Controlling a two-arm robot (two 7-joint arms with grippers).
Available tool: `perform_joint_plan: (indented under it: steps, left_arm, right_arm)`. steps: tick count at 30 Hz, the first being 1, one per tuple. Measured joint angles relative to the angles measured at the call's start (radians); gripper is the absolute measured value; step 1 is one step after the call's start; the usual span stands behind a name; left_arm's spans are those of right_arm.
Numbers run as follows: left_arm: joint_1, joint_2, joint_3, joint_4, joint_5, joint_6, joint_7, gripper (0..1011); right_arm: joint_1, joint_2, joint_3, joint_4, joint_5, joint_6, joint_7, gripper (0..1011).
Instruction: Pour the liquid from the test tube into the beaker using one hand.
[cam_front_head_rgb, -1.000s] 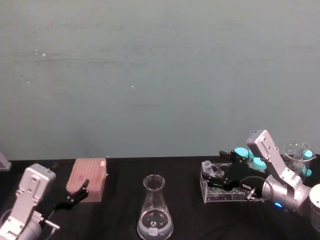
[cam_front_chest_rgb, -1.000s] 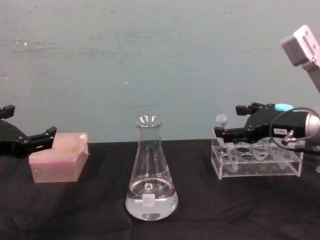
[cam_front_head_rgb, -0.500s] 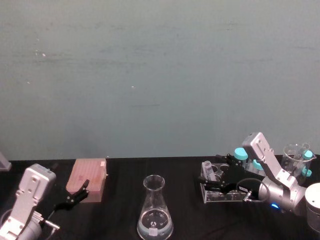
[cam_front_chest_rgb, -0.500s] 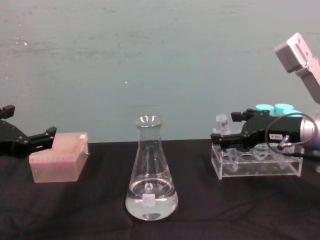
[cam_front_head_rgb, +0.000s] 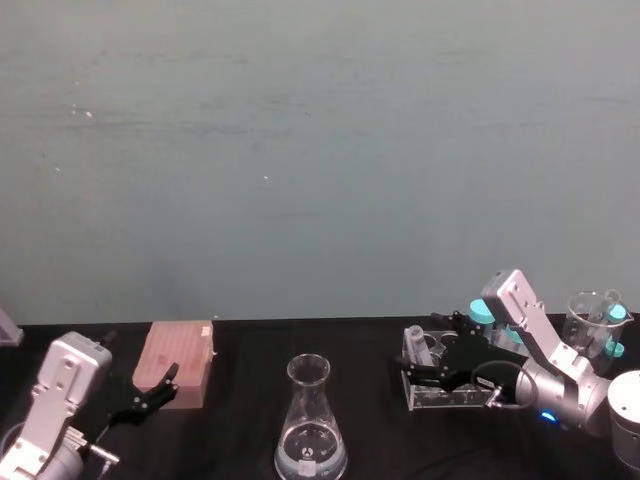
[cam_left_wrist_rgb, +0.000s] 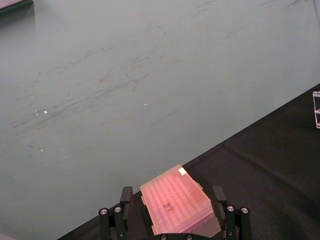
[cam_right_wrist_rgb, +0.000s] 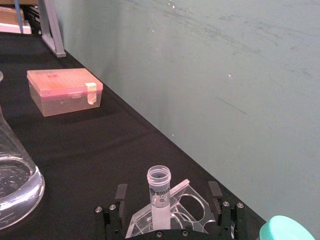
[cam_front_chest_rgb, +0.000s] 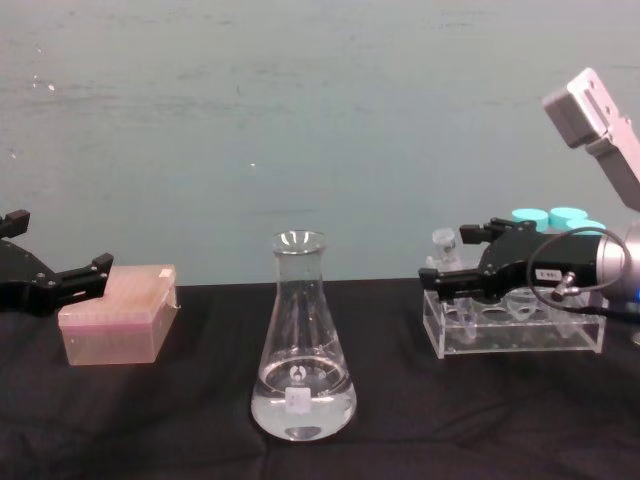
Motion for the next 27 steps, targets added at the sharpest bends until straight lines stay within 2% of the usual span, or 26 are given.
perform_joint_plan:
  steps: [7, 27]
  left_arm:
    - [0.0, 0.0, 0.0, 0.0, 0.0, 0.0, 0.0, 1000]
    - [0.0, 0.0, 0.0, 0.0, 0.0, 0.0, 0.0, 1000]
  right_arm:
    - [-0.022, 0.01, 0.006, -0.032, -0.011, 0.013, -0.015, 1002]
    - [-0.026, 0.013, 0.01, -0.038, -0.02, 0.014, -0.015, 1002]
